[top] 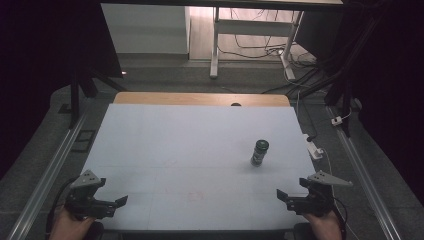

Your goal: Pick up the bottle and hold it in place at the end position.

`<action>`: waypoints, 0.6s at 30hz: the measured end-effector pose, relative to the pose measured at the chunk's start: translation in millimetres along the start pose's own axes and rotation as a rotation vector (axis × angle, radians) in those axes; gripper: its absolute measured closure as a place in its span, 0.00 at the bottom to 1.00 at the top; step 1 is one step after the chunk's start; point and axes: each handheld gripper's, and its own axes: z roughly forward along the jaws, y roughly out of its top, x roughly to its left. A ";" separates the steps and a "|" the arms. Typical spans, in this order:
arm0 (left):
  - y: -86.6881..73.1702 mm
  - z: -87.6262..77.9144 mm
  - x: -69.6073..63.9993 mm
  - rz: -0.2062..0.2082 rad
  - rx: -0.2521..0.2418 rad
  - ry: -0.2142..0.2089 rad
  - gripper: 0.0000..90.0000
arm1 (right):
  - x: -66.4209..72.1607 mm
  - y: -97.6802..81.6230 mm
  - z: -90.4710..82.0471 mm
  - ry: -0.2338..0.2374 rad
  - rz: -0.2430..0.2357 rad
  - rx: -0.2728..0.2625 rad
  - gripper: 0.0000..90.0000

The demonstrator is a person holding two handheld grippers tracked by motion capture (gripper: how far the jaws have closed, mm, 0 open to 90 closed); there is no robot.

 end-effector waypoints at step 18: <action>0.2 1.6 -3.2 0.010 0.032 -0.010 0.02 | 3.2 1.3 3.9 0.020 -0.042 0.040 0.00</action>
